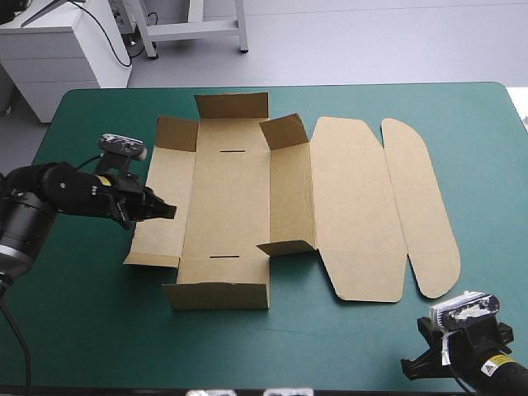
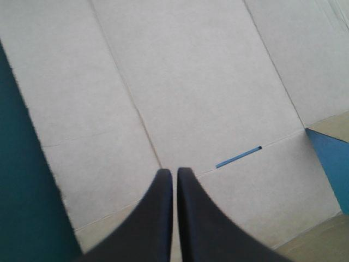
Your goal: Fold the box
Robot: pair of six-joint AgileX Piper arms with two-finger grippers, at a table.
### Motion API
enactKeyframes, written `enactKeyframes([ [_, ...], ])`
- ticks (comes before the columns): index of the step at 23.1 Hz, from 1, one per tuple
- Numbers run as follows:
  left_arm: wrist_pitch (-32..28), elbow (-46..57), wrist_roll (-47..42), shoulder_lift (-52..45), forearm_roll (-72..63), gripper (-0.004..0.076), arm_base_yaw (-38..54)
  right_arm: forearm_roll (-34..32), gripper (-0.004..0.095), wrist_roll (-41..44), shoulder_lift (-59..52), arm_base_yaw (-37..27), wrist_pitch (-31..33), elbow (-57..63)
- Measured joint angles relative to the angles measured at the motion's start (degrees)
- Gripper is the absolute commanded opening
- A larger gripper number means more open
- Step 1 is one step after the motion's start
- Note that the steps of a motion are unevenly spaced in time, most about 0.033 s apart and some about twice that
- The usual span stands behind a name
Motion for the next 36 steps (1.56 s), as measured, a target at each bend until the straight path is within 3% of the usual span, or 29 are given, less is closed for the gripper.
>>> enactKeyframes([
  [8,10.03,0.0,14.78,0.0,-11.93,0.0015,31.45,0.0,-0.0014,0.0,0.0,0.0,0.0,0.0],
  [11,10.74,-0.18,16.47,0.49,-13.69,0.0015,39.84,0.0,-0.0014,0.0,0.0,0.0,0.0,0.0],
  [25,10.72,0.0,23.34,10.27,-16.02,0.0021,41.02,0.0,-0.0014,0.0,0.0,0.0,0.0,0.0],
  [27,10.6,0.0,23.65,12.51,-17.5,0.0074,41.02,0.0,-0.0014,0.0,0.0,0.0,0.0,0.0],
  [30,10.19,0.0,25.47,17.85,-22.73,0.0259,41.02,0.0,-0.0014,0.02,0.0,0.0,0.0,0.0],
  [32,9.88,0.0,26.11,20.51,-25.08,0.0342,40.96,0.0,-0.0014,0.02,0.0,0.0,0.0,0.0],
  [36,9.4,0.0,26.55,24.15,-25.67,0.0443,39.81,0.0,-0.0014,0.02,0.0,0.0,0.0,0.0],
])
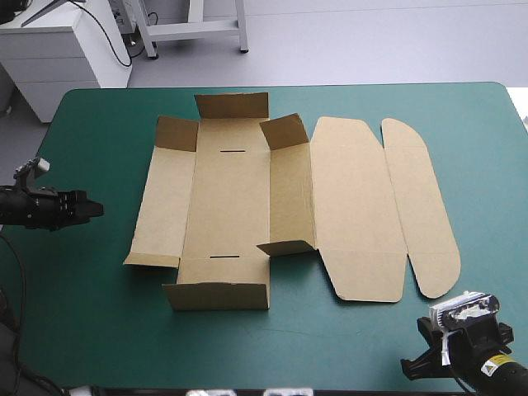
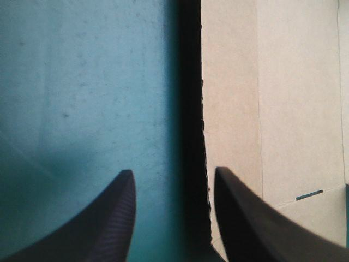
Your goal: Fold the box
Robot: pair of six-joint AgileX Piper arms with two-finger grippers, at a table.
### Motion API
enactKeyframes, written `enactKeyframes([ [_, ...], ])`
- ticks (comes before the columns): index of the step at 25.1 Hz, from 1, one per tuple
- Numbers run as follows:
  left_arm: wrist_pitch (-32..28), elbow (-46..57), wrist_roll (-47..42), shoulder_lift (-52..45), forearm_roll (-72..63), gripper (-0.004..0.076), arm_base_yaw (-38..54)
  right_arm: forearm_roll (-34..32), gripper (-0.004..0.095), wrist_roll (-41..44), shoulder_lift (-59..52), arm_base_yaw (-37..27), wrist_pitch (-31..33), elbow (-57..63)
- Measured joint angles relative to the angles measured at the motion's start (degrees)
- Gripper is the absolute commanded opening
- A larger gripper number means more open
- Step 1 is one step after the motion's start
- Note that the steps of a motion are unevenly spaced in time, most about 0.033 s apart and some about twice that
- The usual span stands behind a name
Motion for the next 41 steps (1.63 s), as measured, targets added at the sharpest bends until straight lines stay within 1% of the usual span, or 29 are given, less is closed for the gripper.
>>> enactKeyframes([
  [8,-0.62,0.0,0.26,7.75,-2.01,0.0449,-5.74,0.0,-0.0014,0.0,0.0,0.0,0.0,0.0],
  [11,-0.69,0.0,0.59,10.41,-2.49,0.0449,-9.44,0.0,-0.0014,0.0,0.0,0.0,0.0,0.0],
  [19,-0.68,-0.3,0.29,11.19,-3.93,0.0447,-15.75,0.0,-0.0014,0.0,0.0,0.0,0.0,0.0],
  [21,-0.89,-0.3,0.12,11.24,-4.51,0.0421,-16.67,0.0,-0.0014,0.0,0.0,0.0,0.0,0.0],
  [23,-1.02,-0.3,-0.11,11.24,-4.75,0.0379,-17.71,0.0,-0.0014,0.0,0.0,0.0,0.0,0.0],
  [26,-1.02,-0.3,-0.22,11.24,-5.16,0.0286,-18.26,0.05,-0.0014,0.0,0.0,0.0,0.0,0.0],
  [31,-1.02,-0.3,-0.62,11.24,-6.33,0.0059,-18.33,0.05,-0.0014,0.0,0.0,0.0,0.0,0.0],
  [32,-1.02,-0.3,-0.89,11.24,-6.69,0.0017,-18.33,0.05,-0.0014,0.0,0.0,0.0,0.0,0.0],
  [33,-1.02,-0.3,-1.13,11.24,-6.87,-0.0008,-18.33,0.05,-0.0014,0.0,0.0,0.0,0.0,0.0],
  [37,-0.83,-0.3,-1.25,11.24,-7.64,-0.0006,-18.33,0.05,-0.0014,0.0,0.0,0.0,0.0,0.0],
  [41,-1.02,-0.3,1.29,11.3,-10.9,-0.0008,-18.33,0.05,-0.0014,0.0,0.0,0.0,0.0,0.0],
])
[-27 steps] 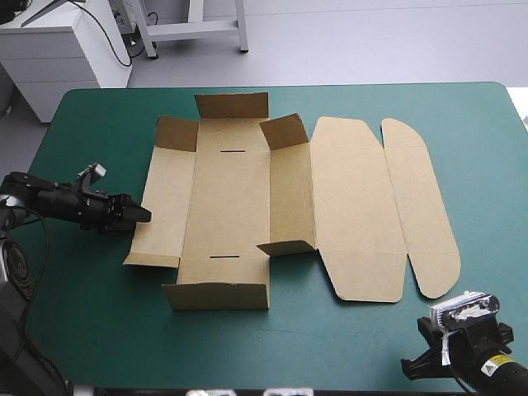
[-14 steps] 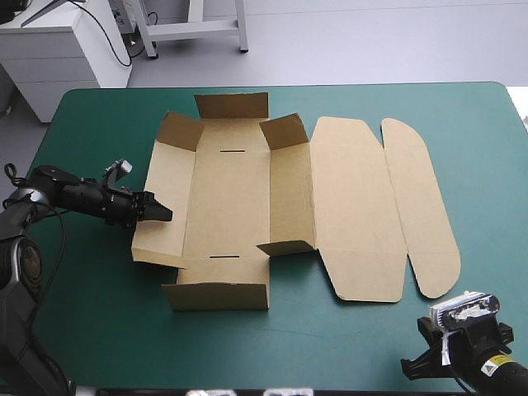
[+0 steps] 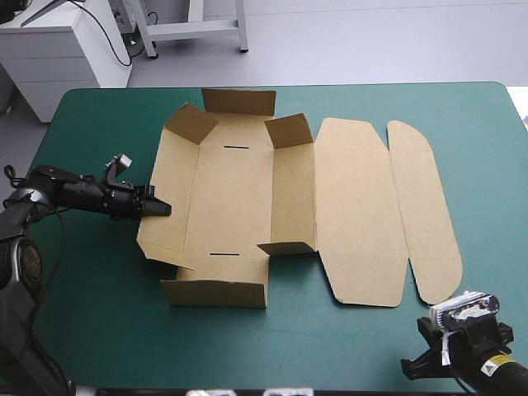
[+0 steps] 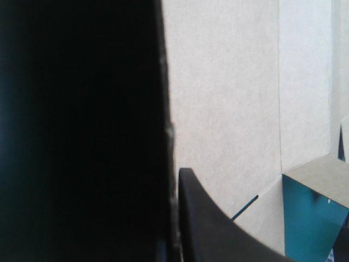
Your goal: Fold the box
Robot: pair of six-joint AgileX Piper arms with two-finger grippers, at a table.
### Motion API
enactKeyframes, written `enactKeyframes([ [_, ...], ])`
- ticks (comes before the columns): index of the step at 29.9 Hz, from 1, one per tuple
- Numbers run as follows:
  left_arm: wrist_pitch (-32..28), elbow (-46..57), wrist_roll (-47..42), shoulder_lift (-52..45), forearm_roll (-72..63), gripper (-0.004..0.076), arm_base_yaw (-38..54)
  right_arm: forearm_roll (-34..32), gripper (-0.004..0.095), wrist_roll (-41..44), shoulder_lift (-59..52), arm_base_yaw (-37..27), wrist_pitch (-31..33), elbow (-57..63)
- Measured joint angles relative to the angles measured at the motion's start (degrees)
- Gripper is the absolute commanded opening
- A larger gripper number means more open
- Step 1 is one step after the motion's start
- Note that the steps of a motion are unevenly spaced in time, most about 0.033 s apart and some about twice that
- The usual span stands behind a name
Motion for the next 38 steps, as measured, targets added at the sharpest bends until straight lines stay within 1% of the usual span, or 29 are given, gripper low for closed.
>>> enactKeyframes([
  [5,-0.03,-0.67,1.99,0.25,-4.45,-0.0008,-0.26,0.0,-0.0014,0.0,0.0,0.0,0.0,0.0],
  [10,-0.15,-4.57,1.38,-0.15,-1.93,-0.0008,-2.46,0.0,-0.0014,0.0,0.0,0.0,0.0,0.0],
  [18,-0.41,-16.01,-2.38,-3.53,11.41,-0.0008,-12.44,0.0,-0.0014,0.0,0.0,0.0,0.36,0.0],
  [25,2.04,-29.11,-3.69,-4.87,19.0,-0.0008,-21.07,0.0,-0.0014,0.0,0.0,0.0,1.07,0.0],
  [32,3.0,-40.68,-3.7,-4.87,32.2,-0.0008,-30.03,0.0,-0.0014,0.0,0.0,0.0,1.26,0.0],
  [35,2.45,-42.74,-2.47,-4.87,38.17,-0.0008,-34.71,-0.05,-0.0014,0.0,0.0,0.0,1.26,0.0],
  [38,0.49,-43.0,2.0,-4.87,42.9,-0.0008,-39.12,-0.05,-0.0014,0.0,0.0,0.0,1.26,0.0],
])
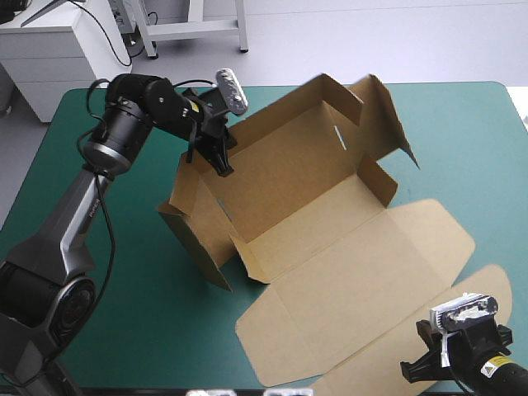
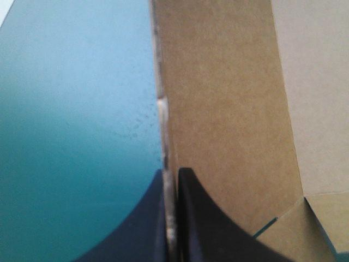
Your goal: Fold the box
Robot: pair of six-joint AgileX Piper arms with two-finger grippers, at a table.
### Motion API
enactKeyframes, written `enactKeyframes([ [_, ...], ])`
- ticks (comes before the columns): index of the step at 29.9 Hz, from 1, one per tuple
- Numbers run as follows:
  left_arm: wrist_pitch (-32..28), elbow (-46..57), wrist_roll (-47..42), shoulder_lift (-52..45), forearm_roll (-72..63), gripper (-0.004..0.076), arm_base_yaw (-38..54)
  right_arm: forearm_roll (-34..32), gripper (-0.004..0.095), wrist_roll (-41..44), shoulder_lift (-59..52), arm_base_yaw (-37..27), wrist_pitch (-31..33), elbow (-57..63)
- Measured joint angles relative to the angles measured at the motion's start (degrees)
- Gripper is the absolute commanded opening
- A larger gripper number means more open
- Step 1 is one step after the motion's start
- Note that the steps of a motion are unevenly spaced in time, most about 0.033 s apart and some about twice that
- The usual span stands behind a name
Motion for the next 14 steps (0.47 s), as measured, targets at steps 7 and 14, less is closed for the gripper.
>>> enactKeyframes([
  [7,-3.35,-0.05,5.13,0.0,7.5,-0.0008,-8.88,0.0,-0.0014,0.0,0.0,0.0,-0.63,0.0],
  [14,-4.26,-0.05,5.28,0.0,12.91,-0.0008,-12.4,0.0,-0.0014,0.0,0.0,0.0,-0.83,0.0],
])
